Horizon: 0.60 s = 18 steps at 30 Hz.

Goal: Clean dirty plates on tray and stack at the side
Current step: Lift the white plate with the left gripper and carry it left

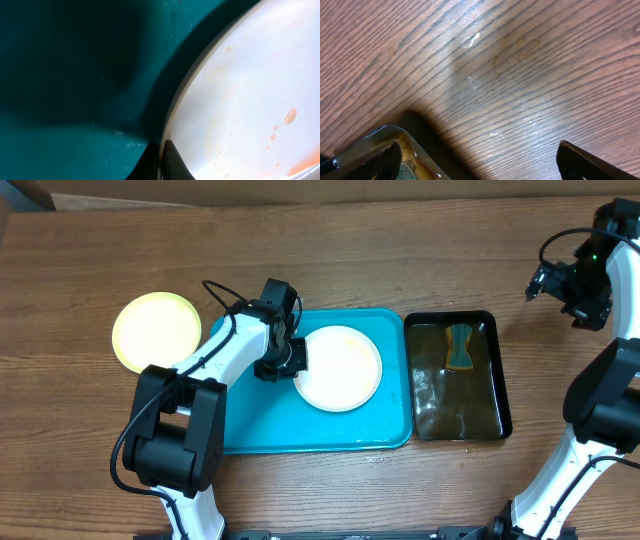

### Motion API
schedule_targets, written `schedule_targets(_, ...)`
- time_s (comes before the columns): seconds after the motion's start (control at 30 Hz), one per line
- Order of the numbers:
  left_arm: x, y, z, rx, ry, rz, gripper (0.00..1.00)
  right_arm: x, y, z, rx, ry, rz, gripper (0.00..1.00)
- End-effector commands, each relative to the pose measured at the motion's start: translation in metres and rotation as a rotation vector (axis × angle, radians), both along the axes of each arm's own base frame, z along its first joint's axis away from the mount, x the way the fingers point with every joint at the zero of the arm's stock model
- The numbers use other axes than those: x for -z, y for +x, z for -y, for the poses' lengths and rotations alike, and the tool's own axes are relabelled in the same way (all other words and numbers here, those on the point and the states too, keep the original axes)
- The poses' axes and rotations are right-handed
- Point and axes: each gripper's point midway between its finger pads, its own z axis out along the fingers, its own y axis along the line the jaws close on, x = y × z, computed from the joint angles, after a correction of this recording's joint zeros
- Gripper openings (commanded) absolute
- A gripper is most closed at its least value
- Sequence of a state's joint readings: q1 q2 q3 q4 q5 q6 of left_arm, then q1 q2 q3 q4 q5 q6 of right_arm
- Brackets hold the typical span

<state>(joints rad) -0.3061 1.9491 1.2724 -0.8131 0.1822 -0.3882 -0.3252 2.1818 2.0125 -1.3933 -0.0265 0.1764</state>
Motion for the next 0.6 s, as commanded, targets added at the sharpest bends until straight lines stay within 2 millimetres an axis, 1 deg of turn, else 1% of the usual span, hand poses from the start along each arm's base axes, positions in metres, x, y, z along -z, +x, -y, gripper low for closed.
schedule_targets(0.0,-0.02,0.014,-0.007,0.053,-0.003,0.028,0.04,-0.01,0.003,0.005,0.015,-0.009,0.03,1.0)
schedule_targets(0.13,-0.055,0.028,-0.015,0.059,-0.013,0.036,0.04,-0.01,0.003,0.005,0.015,-0.009,0.03,1.0)
schedule_targets(0.27,-0.095,0.046,-0.011,0.086,-0.037,0.094,0.04,-0.01,0.003,0.005,0.015,-0.009,0.03,1.0)
schedule_targets(0.33,-0.111,0.054,-0.004,0.096,-0.045,0.133,0.04,-0.01,0.003,0.005,0.015,-0.009,0.03,1.0)
schedule_targets(0.43,-0.131,0.064,0.014,0.131,-0.059,0.198,0.04,-0.01,0.003,0.005,0.015,-0.009,0.03,1.0)
schedule_targets(0.5,-0.139,0.069,0.031,0.16,-0.073,0.243,0.04,-0.01,0.003,0.005,0.015,-0.009,0.03,1.0)
schedule_targets(0.57,-0.143,0.07,0.051,0.187,-0.086,0.28,0.04,-0.01,0.003,0.005,0.015,-0.009,0.03,1.0)
